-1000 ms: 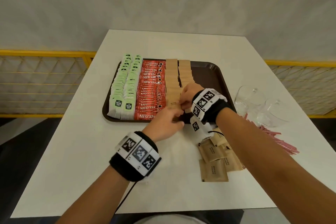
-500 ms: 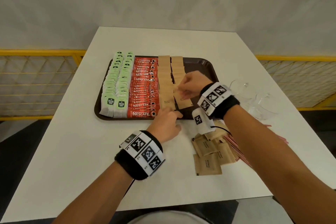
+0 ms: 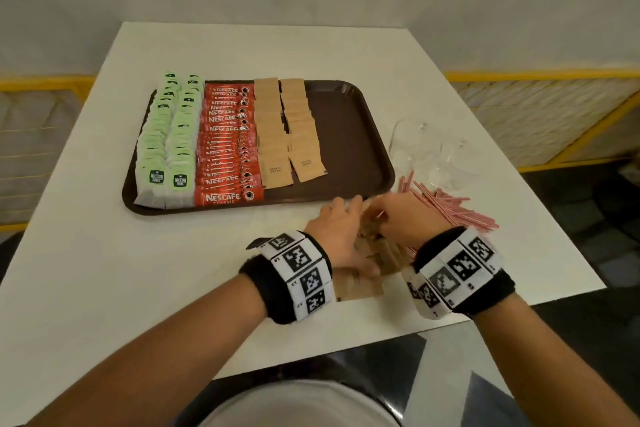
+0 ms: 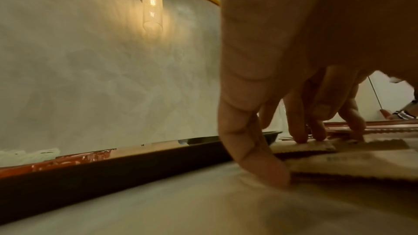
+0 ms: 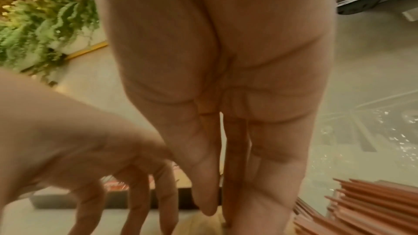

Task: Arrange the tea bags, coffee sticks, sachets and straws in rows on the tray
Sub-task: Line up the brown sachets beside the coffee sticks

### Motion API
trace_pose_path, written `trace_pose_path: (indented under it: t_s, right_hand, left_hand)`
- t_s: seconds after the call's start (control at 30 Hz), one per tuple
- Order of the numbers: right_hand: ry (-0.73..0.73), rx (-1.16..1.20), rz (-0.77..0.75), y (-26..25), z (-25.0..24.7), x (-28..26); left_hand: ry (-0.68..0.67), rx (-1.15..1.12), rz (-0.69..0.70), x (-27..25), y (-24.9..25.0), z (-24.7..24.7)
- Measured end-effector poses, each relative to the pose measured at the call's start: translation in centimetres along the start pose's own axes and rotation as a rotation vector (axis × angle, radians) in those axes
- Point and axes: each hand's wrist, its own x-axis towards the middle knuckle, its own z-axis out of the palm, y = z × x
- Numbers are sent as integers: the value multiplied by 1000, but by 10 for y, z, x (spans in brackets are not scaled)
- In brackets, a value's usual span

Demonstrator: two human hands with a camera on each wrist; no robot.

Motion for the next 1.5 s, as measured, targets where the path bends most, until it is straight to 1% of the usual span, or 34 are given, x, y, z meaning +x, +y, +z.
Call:
trace_pose_path:
  t_s: [0.07, 0.13, 0.23, 0.3, 0.37, 0.43, 0.47, 0.53, 0.6, 0.7, 0.8, 0.87, 0.93, 1.0, 1.03, 1.07, 1.13, 1.2, 1.27, 1.37, 1.4, 1.5]
  right_hand:
    - [-3, -50, -16, -7, 2, -3]
    - [-4, -49, -39, -12, 6, -4]
    - [-36, -58, -135, -19, 16, -4]
    - [-50, -2, -185, -17, 18, -6]
    - [-8, 131, -150, -11, 12, -16]
    - [65, 171, -73, -1, 10, -26]
    - [56, 135, -27, 4, 11, -30]
    - [-31, 43, 58, 5, 15, -35]
    - [-82, -5, 79, -1, 23, -38]
    - [-44, -25, 26, -14, 34, -36]
    - [-40, -8, -78, -27, 38, -32]
    - [-11, 37, -128, -28, 33, -32]
    - [72, 82, -97, -21, 23, -30]
    - [170, 91, -13, -12, 13, -24]
    - [188, 72, 18, -11, 10, -20]
    - [176, 29, 37, -11, 10, -16]
    - [95, -108, 55, -19, 13, -9]
    - [54, -231, 43, -28, 23, -7]
    - [50, -262, 5, -35, 29, -8]
    - [-13, -124, -29, -41, 32, -10]
    - [-5, -64, -13, -42, 32, -9]
    - [85, 76, 78, -47, 31, -4]
  left_hand:
    - [9, 29, -10, 0, 1, 0]
    - [7, 90, -22, -2, -1, -1]
    - [-2, 133, -64, -8, -11, -2]
    - [10, 143, -87, -12, -20, -3]
    - [11, 138, -114, -18, -27, -5]
    - [16, 112, -116, -20, -31, -10]
    - [23, 96, -97, -19, -30, -12]
    - [19, 78, -36, -17, -28, -16]
    - [-46, 103, 16, -14, -24, -15]
    - [-126, 190, 40, -13, -22, -10]
    - [-135, 198, 10, -17, -28, -10]
    - [-132, 187, -11, -22, -38, -13]
    - [-141, 170, -41, -28, -49, -18]
    - [-157, 129, -72, -33, -57, -23]
    - [-156, 107, -83, -34, -59, -25]
    - [-150, 90, -90, -35, -60, -26]
    - [-141, 79, -101, -36, -61, -27]
    - [-137, 92, -125, -37, -63, -26]
    - [-127, 99, -142, -37, -65, -25]
    - [-132, 91, -161, -39, -69, -25]
    - [-145, 86, -165, -40, -71, -25]
    - [-168, 51, -185, -42, -75, -25]
